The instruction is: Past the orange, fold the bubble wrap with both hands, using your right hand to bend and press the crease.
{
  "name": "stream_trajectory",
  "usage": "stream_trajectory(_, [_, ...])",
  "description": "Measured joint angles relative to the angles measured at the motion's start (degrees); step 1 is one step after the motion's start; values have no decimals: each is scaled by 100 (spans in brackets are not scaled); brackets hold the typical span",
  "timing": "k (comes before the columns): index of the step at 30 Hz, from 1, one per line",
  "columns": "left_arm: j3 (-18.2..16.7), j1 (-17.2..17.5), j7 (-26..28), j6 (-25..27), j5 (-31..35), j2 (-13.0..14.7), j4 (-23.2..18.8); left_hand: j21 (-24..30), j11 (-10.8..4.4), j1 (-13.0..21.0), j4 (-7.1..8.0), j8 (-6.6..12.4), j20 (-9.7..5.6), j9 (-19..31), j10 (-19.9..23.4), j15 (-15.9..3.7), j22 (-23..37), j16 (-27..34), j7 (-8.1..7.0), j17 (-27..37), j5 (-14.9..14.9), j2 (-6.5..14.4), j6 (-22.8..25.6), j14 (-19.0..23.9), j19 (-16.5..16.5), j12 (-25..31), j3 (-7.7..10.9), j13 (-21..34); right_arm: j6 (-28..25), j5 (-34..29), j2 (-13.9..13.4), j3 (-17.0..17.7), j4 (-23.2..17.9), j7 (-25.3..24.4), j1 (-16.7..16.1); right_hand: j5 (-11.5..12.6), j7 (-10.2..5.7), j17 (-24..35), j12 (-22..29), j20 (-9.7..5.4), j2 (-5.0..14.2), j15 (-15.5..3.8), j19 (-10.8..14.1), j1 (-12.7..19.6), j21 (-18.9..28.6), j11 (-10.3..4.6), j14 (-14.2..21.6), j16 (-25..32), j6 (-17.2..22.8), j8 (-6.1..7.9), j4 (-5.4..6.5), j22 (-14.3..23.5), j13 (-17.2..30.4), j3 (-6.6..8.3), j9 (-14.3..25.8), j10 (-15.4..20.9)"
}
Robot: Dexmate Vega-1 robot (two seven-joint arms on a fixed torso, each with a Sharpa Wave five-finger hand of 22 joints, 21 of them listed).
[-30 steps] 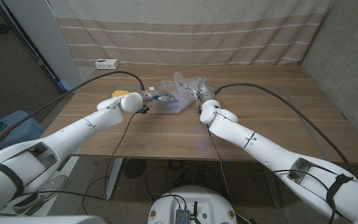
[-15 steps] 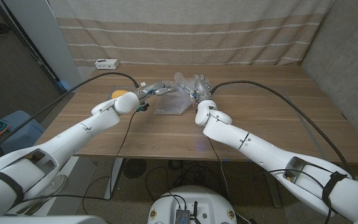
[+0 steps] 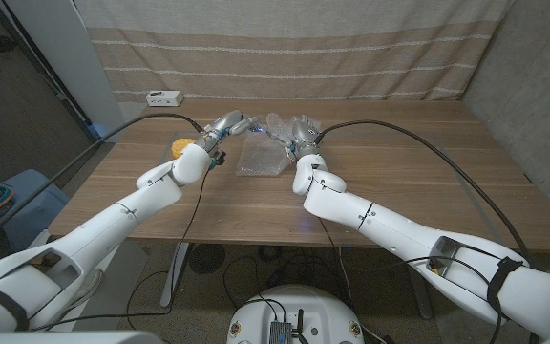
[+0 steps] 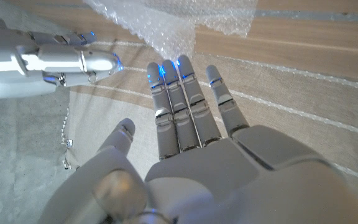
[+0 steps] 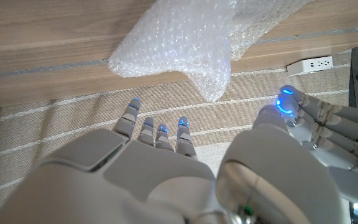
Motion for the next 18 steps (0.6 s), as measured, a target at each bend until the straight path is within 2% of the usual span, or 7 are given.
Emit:
stream_trajectory(3, [-150,212,491,124,140,-32,-181,389,-29,450,-255,234,-96,293,265,-77,242,533,-2,486,88,125,243,356,299,389,185,470,-2,-41,77,-49,148,21,63,0,0,0,0,0,0,0,0,0,0,0,0,0,0,0,0,0,0,0,0,0])
stream_trajectory(5, [-282,421,889,319,290,-75,-389,610,-18,735,-366,350,-162,462,339,-114,389,769,-13,701,190,220,333,501,406,578,401,729,9,-65,148,-82,283,27,113,0,0,0,0,0,30,-24,0,30,0,-3,24,0,0,0,-24,0,0,24,0,3])
stream_trajectory(9, [-424,660,1417,667,509,-157,-647,764,-24,922,-366,405,-166,620,350,-137,503,852,-21,833,288,306,340,538,447,680,651,970,50,-97,246,-120,468,27,177,0,-31,0,0,-11,23,-31,51,84,39,-11,31,0,31,0,-42,0,0,42,0,51])
stream_trajectory(11, [-544,841,1842,919,643,-241,-821,812,-42,935,-321,424,-166,664,307,-155,515,852,-21,836,329,320,340,520,447,692,694,1028,89,-125,336,-159,629,12,232,0,-31,-13,0,11,23,-43,73,84,44,-11,43,20,31,0,-57,0,0,27,0,51])
stream_trajectory(14, [-644,988,2161,1042,710,-315,-955,835,-27,935,-285,426,-166,702,275,-134,539,852,-19,835,347,320,338,493,446,725,731,1088,130,-155,419,-194,772,-20,279,0,-72,-26,0,-5,30,-51,86,136,44,-52,95,40,71,0,-88,1,0,41,0,92])
stream_trajectory(16, [-738,1122,2161,1042,710,-361,-1058,862,9,935,-272,426,-177,732,218,-113,540,847,-4,835,366,320,323,472,419,725,744,1126,167,-187,419,-194,772,-70,279,0,-60,-26,0,-7,31,-70,117,137,45,-27,115,40,124,0,-103,0,-1,56,0,117])
stream_trajectory(18, [-815,1238,2694,1045,768,-386,-1137,868,9,935,-250,426,-166,742,218,-113,540,827,12,835,366,320,307,472,402,725,766,1150,201,-209,630,-257,1145,-130,389,0,-81,-26,0,-5,68,-102,169,174,45,-47,147,45,164,-1,-120,1,-4,74,0,180])
